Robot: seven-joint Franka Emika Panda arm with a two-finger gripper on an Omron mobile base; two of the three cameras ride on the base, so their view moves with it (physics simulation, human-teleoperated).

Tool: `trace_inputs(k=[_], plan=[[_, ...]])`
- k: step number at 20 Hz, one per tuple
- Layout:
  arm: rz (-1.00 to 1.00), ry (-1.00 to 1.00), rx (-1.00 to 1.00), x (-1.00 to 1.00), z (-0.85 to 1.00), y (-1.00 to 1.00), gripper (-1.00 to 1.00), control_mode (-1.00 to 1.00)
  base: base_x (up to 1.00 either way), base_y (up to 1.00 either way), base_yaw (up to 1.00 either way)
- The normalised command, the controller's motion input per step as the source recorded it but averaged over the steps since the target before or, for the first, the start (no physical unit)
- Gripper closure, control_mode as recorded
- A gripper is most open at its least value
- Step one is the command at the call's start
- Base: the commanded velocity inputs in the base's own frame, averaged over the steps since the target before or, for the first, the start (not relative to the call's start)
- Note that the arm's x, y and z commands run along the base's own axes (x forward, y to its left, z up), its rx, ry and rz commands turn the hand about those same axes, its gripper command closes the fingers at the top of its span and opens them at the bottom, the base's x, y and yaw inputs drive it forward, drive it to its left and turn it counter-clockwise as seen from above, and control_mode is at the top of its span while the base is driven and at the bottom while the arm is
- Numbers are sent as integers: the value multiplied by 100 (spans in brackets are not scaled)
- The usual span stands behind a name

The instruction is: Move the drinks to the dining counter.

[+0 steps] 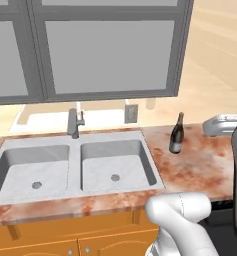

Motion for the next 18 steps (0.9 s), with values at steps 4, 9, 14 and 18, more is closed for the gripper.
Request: trace_inputs(k=[4, 9, 14, 18], plan=[[0, 0, 0, 0, 0, 0, -100, 100, 85, 0, -19], [0, 0, 0, 0, 0, 0, -100, 100, 79, 0, -29], [0, 0, 0, 0, 0, 0, -100, 100, 49, 0, -25], [-2, -2, 0, 11, -2, -4, -100, -100, 0, 0, 0]])
